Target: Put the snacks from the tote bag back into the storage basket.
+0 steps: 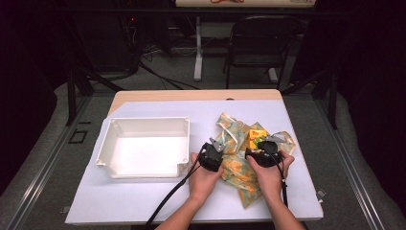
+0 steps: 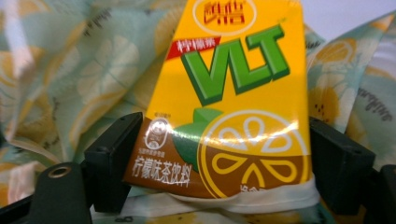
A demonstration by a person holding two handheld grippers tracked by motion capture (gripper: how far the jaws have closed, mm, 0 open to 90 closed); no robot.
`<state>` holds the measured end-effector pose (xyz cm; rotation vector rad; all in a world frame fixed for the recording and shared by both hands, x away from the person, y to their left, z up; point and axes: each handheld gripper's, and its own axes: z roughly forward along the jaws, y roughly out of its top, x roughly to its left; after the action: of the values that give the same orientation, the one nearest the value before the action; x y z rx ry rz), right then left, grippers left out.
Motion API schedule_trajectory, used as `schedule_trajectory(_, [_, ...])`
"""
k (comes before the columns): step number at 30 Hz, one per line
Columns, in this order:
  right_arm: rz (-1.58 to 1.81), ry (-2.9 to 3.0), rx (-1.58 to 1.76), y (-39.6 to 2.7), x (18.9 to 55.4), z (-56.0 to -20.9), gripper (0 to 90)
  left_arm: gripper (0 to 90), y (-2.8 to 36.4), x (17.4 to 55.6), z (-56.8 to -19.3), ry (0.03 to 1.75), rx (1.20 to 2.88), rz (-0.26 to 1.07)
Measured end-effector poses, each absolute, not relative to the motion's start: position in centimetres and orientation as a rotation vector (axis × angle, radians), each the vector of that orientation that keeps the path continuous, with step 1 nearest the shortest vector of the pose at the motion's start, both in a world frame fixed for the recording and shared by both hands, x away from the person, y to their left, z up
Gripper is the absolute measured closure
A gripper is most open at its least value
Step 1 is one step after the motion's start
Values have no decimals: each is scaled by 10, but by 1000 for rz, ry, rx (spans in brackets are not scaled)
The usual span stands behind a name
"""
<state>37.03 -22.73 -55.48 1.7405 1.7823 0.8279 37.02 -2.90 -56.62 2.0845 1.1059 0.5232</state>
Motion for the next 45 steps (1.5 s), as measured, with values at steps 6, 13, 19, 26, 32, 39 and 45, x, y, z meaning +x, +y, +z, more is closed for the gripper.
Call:
schedule_trajectory(6, [788, 1800, 1734, -226, 374, -562, 227, 900, -29, 370, -566, 1106, 2084, 522])
schedule_trajectory(13, [837, 1813, 1710, -233, 369, -560, 292, 900, -29, 370, -566, 1107, 2083, 526])
schedule_trajectory(19, [881, 1840, 1642, -230, 362, -551, 293, 900, -29, 370, -566, 1104, 2087, 527])
schedule_trajectory(26, [954, 1809, 1586, -230, 352, -531, 293, 900, -30, 370, -566, 1105, 2089, 527])
schedule_trajectory(32, [942, 1860, 1552, -228, 348, -524, 292, 900, -30, 370, -566, 1104, 2090, 526])
schedule_trajectory(39, [916, 1907, 1562, -229, 347, -548, 292, 900, -30, 370, -566, 1104, 2088, 525])
schedule_trajectory(45, [890, 1962, 1597, -232, 346, -560, 276, 900, -30, 370, -566, 1104, 2087, 524])
